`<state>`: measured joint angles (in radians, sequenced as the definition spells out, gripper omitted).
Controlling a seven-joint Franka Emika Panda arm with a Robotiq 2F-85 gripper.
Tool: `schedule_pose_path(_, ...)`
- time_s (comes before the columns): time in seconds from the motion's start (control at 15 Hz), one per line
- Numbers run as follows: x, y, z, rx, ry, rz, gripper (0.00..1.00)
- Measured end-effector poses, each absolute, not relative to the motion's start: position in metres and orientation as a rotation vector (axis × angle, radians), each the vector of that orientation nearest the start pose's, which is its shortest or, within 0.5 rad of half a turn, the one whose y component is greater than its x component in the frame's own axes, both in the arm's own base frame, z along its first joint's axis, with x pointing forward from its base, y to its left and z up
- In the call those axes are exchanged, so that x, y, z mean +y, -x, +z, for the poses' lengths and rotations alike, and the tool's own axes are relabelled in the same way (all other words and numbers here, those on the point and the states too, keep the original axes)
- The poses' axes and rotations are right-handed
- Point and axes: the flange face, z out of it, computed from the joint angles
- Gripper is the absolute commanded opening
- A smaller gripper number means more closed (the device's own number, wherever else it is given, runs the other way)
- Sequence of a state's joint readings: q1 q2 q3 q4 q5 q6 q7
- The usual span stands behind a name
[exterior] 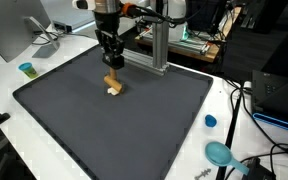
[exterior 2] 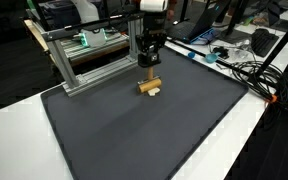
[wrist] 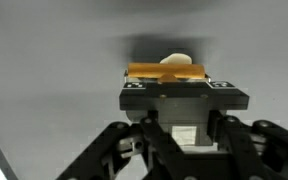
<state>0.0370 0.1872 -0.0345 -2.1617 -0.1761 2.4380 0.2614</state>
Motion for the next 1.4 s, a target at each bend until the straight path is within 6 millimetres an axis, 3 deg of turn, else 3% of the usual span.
schedule_pose_path(0.67,0.005,-0.580,0.320,0.147,3.268,-0.041,0.22)
schedule_pose_path(1.4,0.005,-0.577,0.309,0.108,3.276,0.116,0.22)
